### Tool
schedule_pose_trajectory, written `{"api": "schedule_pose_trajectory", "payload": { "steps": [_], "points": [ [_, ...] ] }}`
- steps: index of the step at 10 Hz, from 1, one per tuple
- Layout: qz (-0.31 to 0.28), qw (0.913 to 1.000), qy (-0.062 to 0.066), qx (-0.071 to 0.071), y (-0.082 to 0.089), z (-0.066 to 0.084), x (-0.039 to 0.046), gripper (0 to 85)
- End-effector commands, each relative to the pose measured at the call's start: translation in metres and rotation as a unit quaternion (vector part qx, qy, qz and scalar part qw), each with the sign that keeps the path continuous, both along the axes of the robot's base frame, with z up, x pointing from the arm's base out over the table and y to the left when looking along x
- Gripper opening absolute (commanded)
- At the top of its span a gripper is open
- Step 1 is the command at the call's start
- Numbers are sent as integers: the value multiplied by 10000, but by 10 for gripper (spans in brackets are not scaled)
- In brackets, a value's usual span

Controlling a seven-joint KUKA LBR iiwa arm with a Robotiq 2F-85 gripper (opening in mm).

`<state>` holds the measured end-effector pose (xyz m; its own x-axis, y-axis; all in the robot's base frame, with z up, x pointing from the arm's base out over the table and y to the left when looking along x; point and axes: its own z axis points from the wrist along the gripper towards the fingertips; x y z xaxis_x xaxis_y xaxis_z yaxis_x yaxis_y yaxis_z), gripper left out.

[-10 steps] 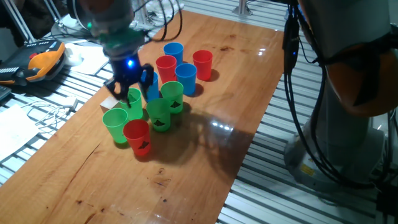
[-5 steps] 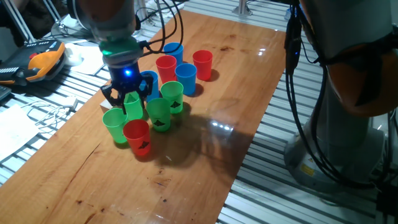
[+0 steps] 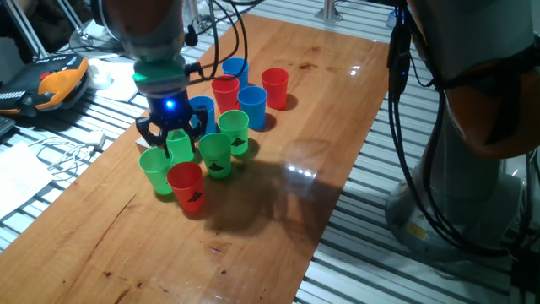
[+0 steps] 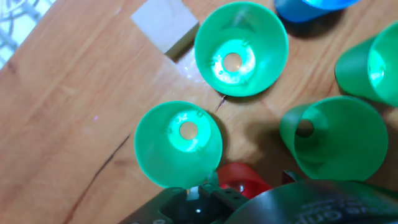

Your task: Stack the cups

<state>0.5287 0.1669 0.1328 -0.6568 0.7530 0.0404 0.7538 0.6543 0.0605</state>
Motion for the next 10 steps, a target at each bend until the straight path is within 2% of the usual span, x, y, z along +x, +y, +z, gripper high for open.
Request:
{"api": "schedule_pose_trajectory", "payload": {
  "steps": [1,5,7,10],
  "points": [
    [-377,9993,-25,-12,24,-28,-9,510],
    [-1034,9945,-80,161,48,-65,4,510],
    [-1367,9901,-228,242,55,-95,22,510],
    [-1664,9854,-237,272,72,-108,25,510]
  ]
}}
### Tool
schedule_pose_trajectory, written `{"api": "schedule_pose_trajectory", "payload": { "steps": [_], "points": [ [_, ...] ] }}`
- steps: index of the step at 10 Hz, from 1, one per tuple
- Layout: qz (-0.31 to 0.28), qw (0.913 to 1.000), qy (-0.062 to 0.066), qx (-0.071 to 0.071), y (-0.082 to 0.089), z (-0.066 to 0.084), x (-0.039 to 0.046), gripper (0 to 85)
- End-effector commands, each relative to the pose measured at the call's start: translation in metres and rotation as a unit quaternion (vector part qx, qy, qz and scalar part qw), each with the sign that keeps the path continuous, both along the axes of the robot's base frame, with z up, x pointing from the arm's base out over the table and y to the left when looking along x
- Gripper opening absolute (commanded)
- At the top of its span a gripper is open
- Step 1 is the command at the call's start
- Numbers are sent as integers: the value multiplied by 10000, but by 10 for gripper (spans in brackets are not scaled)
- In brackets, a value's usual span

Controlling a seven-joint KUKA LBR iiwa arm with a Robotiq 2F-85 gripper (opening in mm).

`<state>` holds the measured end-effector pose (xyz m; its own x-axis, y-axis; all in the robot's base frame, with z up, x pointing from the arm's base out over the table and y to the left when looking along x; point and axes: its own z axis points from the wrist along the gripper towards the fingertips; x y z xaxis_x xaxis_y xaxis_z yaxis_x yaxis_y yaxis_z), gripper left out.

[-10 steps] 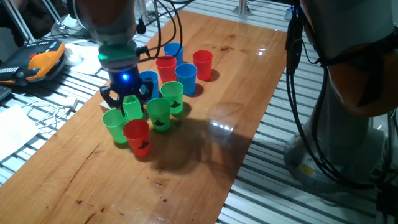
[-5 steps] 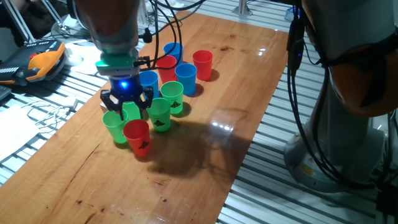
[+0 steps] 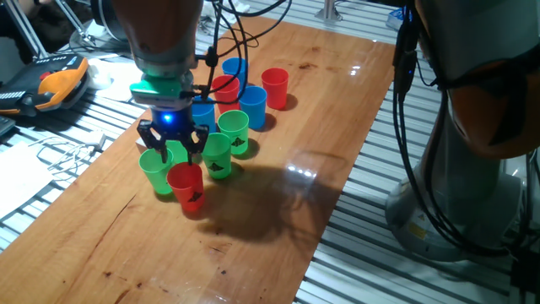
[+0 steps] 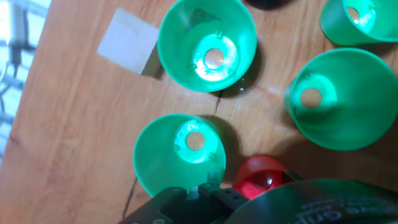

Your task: Stack the cups

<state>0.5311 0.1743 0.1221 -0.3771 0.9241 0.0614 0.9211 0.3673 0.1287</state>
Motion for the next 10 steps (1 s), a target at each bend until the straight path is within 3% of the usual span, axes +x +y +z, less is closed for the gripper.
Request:
{"api": "schedule_pose_trajectory", "payload": {
  "steps": [1,5,10],
  "points": [
    [-14,10000,0,-12,3,2,0,510],
    [-577,9983,40,113,20,-38,63,510],
    [-980,9950,-14,162,63,-84,48,510]
  ]
}}
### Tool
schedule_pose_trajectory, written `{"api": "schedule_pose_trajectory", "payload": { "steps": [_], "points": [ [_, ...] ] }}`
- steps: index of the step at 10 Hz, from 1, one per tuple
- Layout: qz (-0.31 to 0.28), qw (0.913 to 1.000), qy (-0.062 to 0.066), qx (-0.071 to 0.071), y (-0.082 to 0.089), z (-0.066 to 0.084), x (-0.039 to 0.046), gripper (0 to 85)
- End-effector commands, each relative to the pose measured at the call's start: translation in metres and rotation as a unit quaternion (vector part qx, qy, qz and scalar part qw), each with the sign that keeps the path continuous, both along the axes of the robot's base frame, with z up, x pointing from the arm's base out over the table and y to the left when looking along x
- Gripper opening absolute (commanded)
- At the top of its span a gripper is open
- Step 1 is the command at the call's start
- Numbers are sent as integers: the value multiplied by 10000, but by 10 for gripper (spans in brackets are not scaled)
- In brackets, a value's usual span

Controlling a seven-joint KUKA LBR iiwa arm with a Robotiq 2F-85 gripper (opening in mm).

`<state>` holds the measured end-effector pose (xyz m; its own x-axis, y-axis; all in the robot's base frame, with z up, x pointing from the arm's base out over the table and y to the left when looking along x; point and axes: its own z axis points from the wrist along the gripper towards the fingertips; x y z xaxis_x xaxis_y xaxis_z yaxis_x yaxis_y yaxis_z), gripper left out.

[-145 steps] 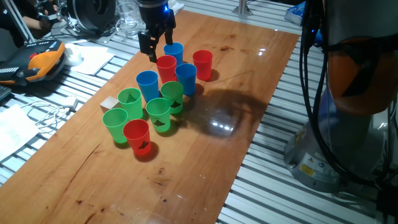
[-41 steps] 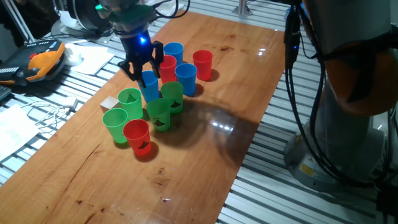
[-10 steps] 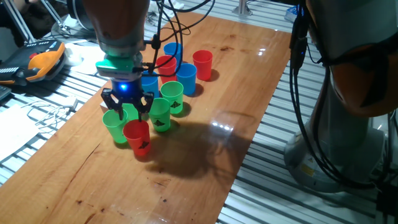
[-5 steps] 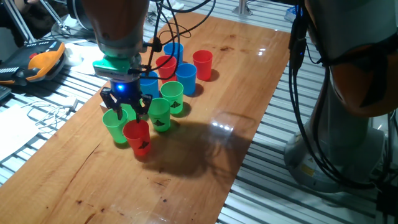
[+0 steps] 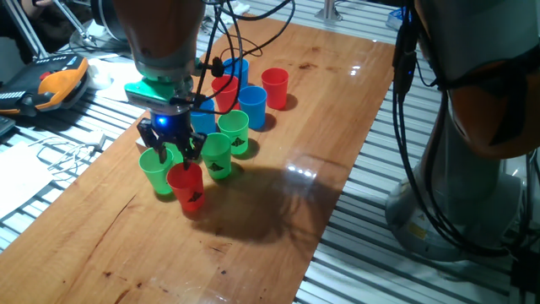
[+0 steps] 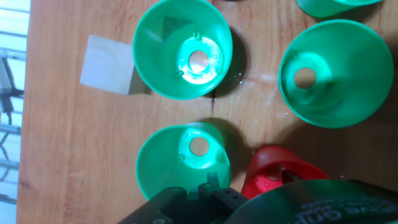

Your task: Stack the cups

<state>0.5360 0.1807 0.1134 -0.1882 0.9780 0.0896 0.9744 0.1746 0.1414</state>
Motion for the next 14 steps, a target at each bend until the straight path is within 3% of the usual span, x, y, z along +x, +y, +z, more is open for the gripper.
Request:
{"api": "schedule_pose_trajectory", "payload": {
  "steps": [1,5,6,8,11,12,13,14],
  "points": [
    [-32,10000,-19,-10,12,-17,3,510],
    [-159,9998,-67,-55,54,-96,22,510],
    [-176,9998,-82,-106,69,-129,25,510],
    [-158,9993,-72,-339,80,-215,40,510],
    [-165,9991,-73,-383,7,-287,81,510],
    [-151,9992,-89,-355,6,-293,80,340],
    [-148,9993,-134,-317,10,-295,76,340],
    [-120,9993,-167,-297,16,-302,68,170]
  ]
}}
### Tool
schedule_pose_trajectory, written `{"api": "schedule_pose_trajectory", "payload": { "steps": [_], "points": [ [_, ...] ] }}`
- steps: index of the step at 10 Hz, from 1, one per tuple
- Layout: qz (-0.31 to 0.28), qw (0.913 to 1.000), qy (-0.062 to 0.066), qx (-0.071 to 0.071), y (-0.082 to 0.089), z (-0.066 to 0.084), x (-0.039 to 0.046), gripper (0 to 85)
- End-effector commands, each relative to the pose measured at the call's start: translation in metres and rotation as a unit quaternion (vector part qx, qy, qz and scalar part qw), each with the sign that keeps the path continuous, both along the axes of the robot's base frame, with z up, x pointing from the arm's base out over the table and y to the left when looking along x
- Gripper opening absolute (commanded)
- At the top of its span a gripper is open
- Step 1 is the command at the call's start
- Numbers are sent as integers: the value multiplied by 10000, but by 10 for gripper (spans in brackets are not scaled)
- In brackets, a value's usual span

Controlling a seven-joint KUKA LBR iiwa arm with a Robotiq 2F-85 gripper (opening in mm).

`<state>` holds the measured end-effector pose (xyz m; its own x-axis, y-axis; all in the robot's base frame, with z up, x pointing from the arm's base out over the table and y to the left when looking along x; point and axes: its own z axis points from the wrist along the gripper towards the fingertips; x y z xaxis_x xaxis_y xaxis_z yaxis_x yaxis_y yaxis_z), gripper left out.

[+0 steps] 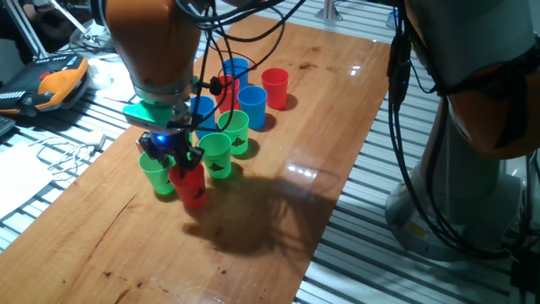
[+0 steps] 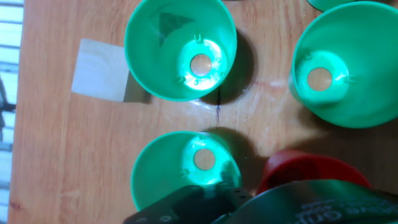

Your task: Stack the cups

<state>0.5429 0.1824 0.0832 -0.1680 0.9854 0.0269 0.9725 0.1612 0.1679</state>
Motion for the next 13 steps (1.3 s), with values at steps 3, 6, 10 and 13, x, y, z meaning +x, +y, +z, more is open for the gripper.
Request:
{"api": "schedule_pose_trajectory", "payload": {
  "steps": [3,6,10,13],
  "points": [
    [184,9997,-79,109,6,8,-7,0],
    [284,9995,-57,139,-21,134,-29,0],
    [585,9977,62,329,-102,479,-102,0],
    [807,9952,90,554,-222,708,-193,0]
  ]
}}
